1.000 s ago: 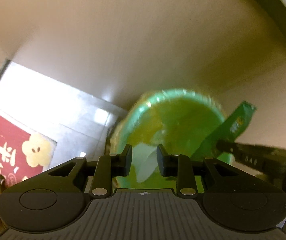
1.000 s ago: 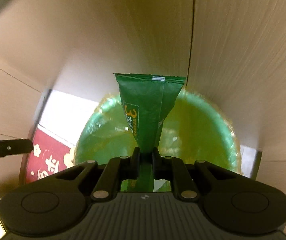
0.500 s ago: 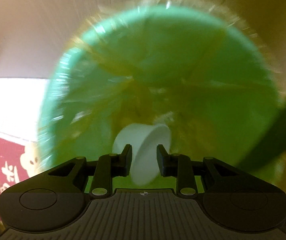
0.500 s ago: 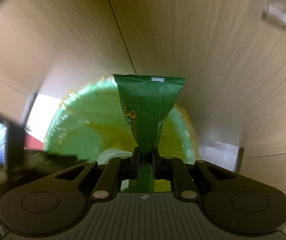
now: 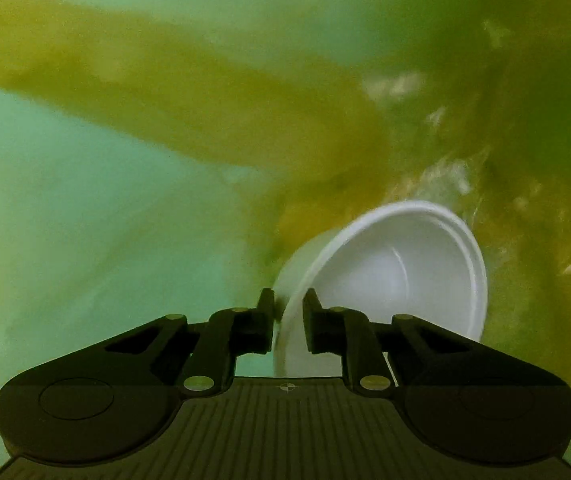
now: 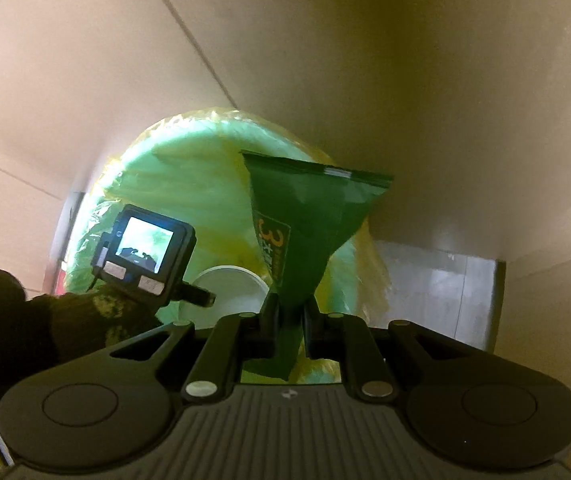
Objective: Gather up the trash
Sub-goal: 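Open the left gripper to drop the bowl while the right drops the sachet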
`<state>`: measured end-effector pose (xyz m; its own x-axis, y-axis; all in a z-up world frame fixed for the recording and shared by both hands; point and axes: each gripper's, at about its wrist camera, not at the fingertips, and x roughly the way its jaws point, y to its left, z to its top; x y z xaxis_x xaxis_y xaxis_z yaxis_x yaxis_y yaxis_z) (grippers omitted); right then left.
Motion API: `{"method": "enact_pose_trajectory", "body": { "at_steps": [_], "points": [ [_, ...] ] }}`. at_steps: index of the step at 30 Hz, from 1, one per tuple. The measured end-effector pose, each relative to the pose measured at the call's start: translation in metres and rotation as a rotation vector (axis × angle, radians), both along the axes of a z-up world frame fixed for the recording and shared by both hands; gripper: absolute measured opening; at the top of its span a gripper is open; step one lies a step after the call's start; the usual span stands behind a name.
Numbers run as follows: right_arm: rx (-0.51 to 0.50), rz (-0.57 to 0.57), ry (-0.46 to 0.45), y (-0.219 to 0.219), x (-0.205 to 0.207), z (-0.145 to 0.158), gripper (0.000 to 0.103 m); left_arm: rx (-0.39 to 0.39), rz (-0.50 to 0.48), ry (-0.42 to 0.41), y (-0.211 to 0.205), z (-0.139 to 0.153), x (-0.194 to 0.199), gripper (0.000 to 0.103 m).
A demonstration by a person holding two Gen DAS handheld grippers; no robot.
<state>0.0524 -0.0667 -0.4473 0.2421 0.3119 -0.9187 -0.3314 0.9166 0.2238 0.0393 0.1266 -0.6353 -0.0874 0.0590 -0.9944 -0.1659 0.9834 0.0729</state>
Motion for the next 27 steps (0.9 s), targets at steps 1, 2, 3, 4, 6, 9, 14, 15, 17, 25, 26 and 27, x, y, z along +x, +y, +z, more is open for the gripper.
{"method": "enact_pose_trajectory", "body": {
  "at_steps": [1,2,3,4,6,9,14,15,17,25,26,27],
  "points": [
    [0.004,-0.009,0.003,-0.001,0.000,0.000,0.011,-0.084,0.029,-0.044,0.003,-0.001,0.004,0.019],
    [0.011,-0.016,0.004,-0.003,0.002,0.001,0.011,-0.163,0.051,-0.086,0.004,-0.002,0.007,0.019],
    [0.017,-0.019,0.004,-0.004,0.004,0.002,0.011,-0.203,0.051,-0.099,0.006,-0.004,0.011,0.019],
    [0.023,-0.020,0.002,-0.003,0.004,0.004,0.011,-0.201,0.041,-0.089,0.005,-0.007,0.014,0.019],
    [0.020,-0.006,-0.006,0.003,0.007,0.005,0.011,-0.184,0.035,-0.083,0.007,0.000,0.018,0.021],
    [0.011,0.024,-0.007,0.017,0.011,0.001,0.011,-0.243,0.078,-0.145,0.018,0.042,0.012,0.025],
    [0.017,0.084,0.014,0.059,0.015,-0.019,0.011,-0.314,0.147,-0.325,0.052,0.152,-0.019,0.025],
    [0.012,0.096,0.014,0.068,0.017,-0.025,0.011,-0.299,0.151,-0.371,0.059,0.175,-0.027,0.025],
    [0.007,0.128,0.036,0.088,0.019,-0.044,0.013,-0.260,0.169,-0.451,0.072,0.210,-0.042,0.025],
    [-0.063,0.213,0.125,0.123,0.028,-0.055,0.034,-0.275,0.412,-0.502,0.111,0.258,-0.079,0.025],
    [-0.076,0.225,0.103,0.120,0.030,-0.046,0.037,-0.279,0.423,-0.507,0.112,0.264,-0.084,0.025],
    [-0.092,0.237,0.070,0.121,0.027,-0.032,0.041,-0.277,0.433,-0.511,0.114,0.272,-0.091,0.025]
  ]
}}
